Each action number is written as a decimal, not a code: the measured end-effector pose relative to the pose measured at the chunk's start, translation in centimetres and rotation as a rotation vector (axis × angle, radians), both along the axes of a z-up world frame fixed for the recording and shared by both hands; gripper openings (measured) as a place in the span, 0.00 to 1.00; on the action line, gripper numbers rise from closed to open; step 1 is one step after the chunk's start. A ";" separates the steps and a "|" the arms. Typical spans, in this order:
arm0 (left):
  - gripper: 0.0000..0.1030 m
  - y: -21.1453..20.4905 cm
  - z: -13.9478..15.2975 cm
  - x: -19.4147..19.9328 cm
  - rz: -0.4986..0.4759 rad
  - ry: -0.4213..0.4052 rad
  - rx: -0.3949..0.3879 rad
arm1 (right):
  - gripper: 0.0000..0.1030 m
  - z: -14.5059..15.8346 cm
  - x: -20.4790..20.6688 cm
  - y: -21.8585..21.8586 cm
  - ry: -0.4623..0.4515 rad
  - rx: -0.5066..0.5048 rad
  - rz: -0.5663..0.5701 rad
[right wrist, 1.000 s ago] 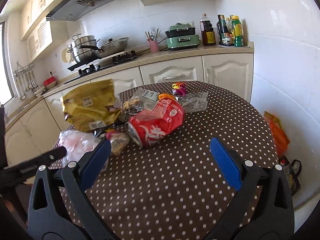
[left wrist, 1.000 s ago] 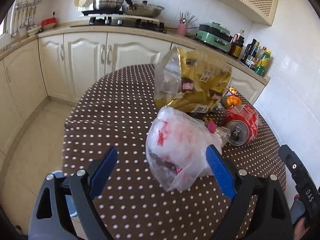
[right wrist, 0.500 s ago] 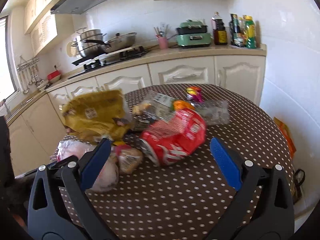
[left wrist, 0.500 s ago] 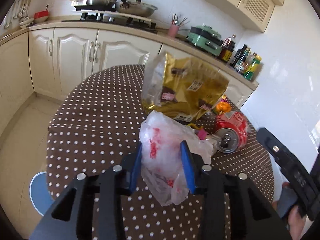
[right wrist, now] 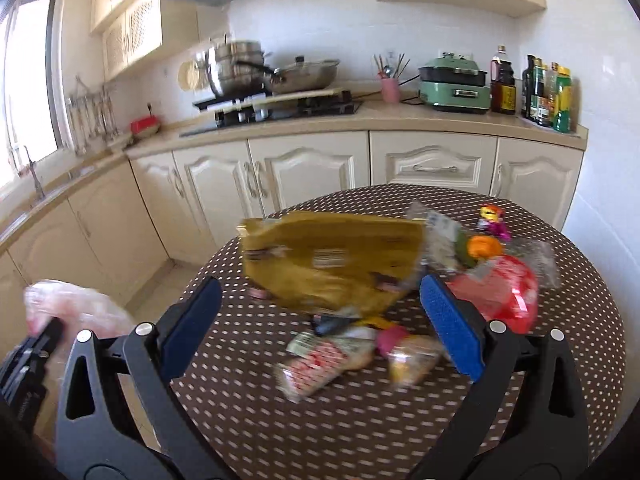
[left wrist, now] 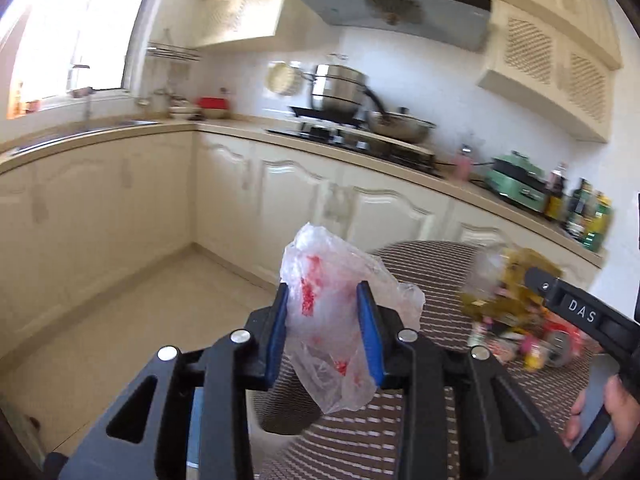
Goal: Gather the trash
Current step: 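Lift the plastic bag with the left tool while the right tool grasps the gold snack bag, then carry both held bags over the blue bin on the floor, then open the right tool over the bin while the left tool releases the plastic bag, then return both tools to the table and grasp a red-white wrapper with the left tool, then grasp a second red-white wrapper with the right tool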
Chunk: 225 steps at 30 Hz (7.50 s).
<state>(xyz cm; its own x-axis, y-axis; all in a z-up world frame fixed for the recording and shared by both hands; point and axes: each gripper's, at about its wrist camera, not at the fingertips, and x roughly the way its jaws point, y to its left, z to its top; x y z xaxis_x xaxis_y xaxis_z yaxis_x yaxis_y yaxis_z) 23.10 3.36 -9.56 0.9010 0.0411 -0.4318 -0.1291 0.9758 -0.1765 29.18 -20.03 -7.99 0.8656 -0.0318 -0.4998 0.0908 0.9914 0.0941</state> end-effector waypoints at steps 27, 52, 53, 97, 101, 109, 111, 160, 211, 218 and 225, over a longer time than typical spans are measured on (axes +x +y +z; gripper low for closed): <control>0.32 12.9 -1.7 -3.8 0.029 0.037 -0.183 | 0.07 3.6 -2.5 9.5 -0.168 -0.066 0.149; 0.32 15.0 -4.5 -3.8 0.034 0.117 -0.196 | 0.07 2.1 -2.5 14.1 -0.071 0.028 0.384; 0.32 15.5 -4.8 -3.8 0.051 0.125 -0.196 | 0.07 1.9 -2.6 15.2 -0.069 0.031 0.411; 0.33 27.2 -25.2 2.7 0.303 0.621 -0.191 | 0.16 -26.6 8.0 33.4 0.542 0.148 0.666; 0.33 27.3 -25.8 3.2 0.289 0.633 -0.203 | 0.19 -27.1 8.3 32.8 0.561 0.155 0.643; 0.35 26.1 -26.3 4.1 0.240 0.652 -0.209 | 0.35 -25.6 7.5 31.1 0.506 0.102 0.583; 0.35 25.6 -26.1 4.6 0.226 0.648 -0.209 | 0.43 -24.9 7.3 30.9 0.478 0.081 0.582; 0.59 -11.7 -3.2 1.8 -0.536 0.244 0.034 | 0.52 -3.1 -8.6 -6.0 -0.032 0.142 -0.003; 0.19 -0.4 -5.7 8.7 -0.297 0.292 -0.159 | 0.12 -7.8 7.1 0.3 0.330 0.073 0.093; 0.19 1.4 -5.5 7.6 -0.283 0.281 -0.177 | 0.03 -6.2 5.2 3.2 0.252 0.049 0.160; 0.19 5.1 -5.9 6.1 -0.240 0.291 -0.201 | 0.01 -6.1 4.0 7.6 0.285 0.017 0.253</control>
<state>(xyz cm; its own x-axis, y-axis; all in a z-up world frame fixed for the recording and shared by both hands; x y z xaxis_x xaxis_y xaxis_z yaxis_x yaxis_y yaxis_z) 29.15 8.50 -15.49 0.7140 -0.2659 -0.6477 0.0253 0.9343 -0.3557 33.22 -12.46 -14.14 0.6709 0.1754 -0.7205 -0.1317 0.9844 0.1169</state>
